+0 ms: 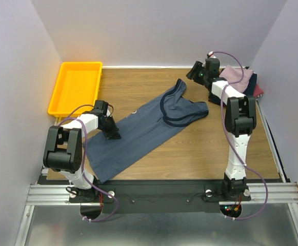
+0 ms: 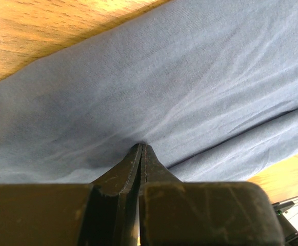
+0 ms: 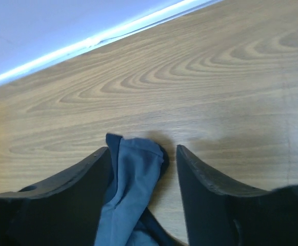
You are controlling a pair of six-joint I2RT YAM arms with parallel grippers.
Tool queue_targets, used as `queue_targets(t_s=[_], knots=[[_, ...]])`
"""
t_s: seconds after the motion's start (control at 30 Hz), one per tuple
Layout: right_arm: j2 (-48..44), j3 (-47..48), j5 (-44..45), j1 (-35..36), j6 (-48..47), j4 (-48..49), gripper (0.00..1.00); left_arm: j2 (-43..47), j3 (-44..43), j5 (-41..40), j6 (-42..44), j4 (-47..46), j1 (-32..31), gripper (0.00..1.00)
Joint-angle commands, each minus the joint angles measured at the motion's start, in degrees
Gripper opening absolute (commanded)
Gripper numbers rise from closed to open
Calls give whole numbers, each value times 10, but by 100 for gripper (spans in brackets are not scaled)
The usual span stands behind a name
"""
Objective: Fold and stack the tank tops
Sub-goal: Fold the tank top
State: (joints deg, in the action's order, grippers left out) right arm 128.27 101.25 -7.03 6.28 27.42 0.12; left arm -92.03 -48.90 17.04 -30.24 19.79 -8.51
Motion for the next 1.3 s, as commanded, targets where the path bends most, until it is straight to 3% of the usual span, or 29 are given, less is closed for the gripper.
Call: queue_targets(t_s=[0.0, 0.27, 0.4, 0.53, 0.7, 0.93, 1.07, 1.17, 1.27], knots=[[-23, -3, -58, -20, 32, -18, 58, -6, 17, -51, 29, 19, 7, 12], [-139, -142, 64, -19, 15, -56, 46, -1, 17, -48, 28, 18, 7, 12], [-225, -277, 127, -20, 5, -57, 49, 5, 17, -46, 28, 18, 7, 12], [-294, -334, 137, -20, 4, -57, 54, 4, 20, -40, 27, 14, 7, 11], [-319, -388, 178, -20, 5, -62, 62, 2, 23, -34, 30, 9, 7, 11], [-284, -388, 182, -21, 19, -64, 61, 3, 21, -35, 32, 9, 7, 11], [-261, -376, 178, -21, 25, -64, 52, 3, 21, -39, 30, 10, 7, 11], [-251, -368, 181, -22, 24, -65, 35, 2, 22, -42, 30, 10, 7, 11], [-251, -363, 180, -26, 19, -71, 25, 1, 22, -43, 31, 10, 7, 10]])
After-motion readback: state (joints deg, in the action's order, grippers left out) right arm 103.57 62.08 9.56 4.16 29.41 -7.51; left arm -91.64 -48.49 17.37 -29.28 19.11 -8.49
